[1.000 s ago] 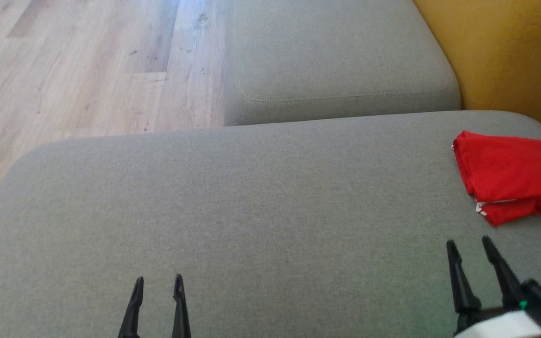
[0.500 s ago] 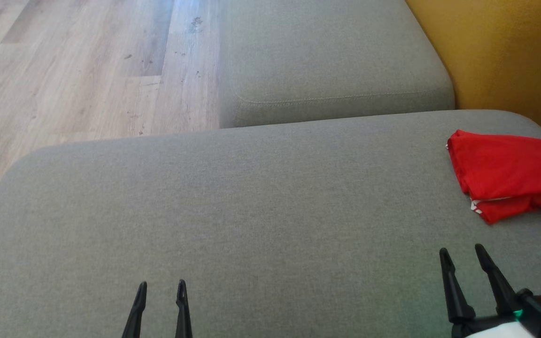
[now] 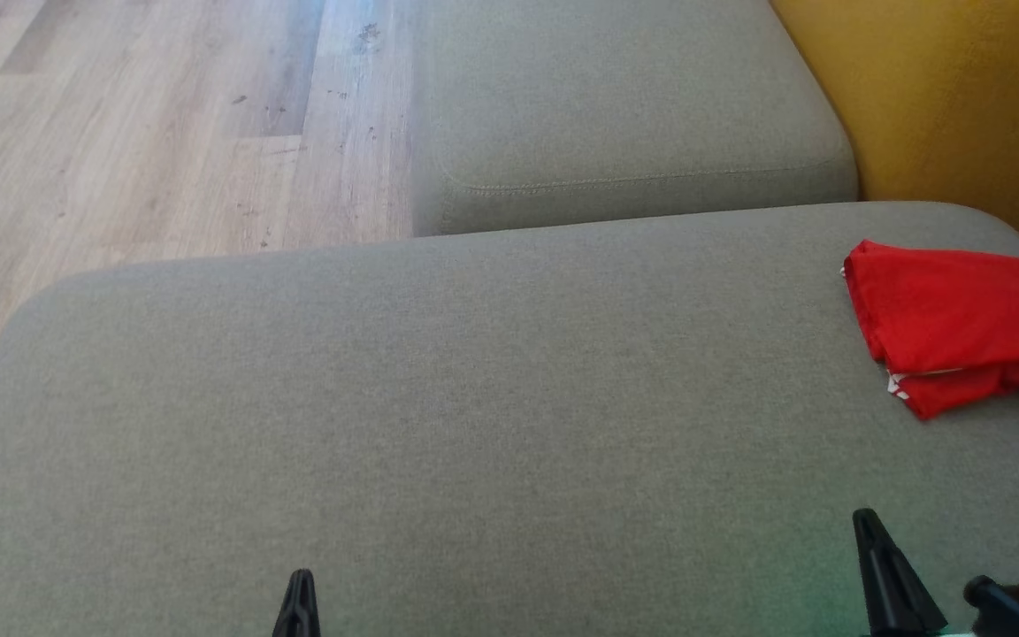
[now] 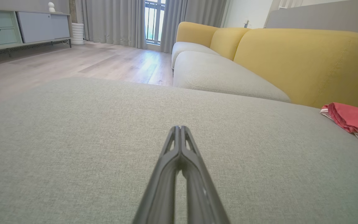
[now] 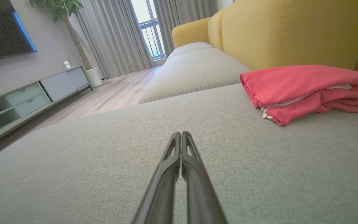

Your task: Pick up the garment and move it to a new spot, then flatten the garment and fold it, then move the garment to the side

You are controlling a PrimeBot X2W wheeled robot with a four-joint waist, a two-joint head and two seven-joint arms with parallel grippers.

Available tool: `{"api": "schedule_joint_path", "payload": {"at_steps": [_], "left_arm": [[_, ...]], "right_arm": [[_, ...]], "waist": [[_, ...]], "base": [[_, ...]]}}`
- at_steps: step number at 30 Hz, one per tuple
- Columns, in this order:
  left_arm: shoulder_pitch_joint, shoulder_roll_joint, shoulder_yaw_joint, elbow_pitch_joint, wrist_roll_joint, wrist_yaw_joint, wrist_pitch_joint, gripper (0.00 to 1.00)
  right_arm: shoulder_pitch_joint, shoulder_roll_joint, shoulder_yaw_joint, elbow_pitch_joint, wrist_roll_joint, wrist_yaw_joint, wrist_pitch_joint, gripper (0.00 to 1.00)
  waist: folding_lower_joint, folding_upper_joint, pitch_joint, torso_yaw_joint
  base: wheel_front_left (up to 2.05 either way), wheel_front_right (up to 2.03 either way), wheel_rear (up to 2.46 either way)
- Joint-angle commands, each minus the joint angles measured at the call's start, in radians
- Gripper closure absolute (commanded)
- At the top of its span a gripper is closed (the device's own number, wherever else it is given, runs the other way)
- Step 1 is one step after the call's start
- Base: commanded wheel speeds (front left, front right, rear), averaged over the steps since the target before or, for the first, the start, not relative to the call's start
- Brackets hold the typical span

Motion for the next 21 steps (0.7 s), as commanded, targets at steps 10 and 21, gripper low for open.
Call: {"api": "schedule_joint_path", "payload": {"at_steps": [10,21], "left_arm": [[-0.072,0.01,0.034,-0.011,-0.134,-0.028,0.021,1.0],[-0.108,0.016,0.058,0.005,-0.266,-0.052,0.047,1.0]], "right_arm": [[-0.072,0.006,-0.025,-0.023,0.125,0.001,0.026,1.0],[-0.101,0.014,-0.04,-0.016,0.245,0.002,0.054,1.0]], "waist": [[0.0,0.0,0.012,0.0],[0.0,0.0,0.025,-0.001]], "base": [[0.0,0.0,0.0],[0.0,0.0,0.0]]}}
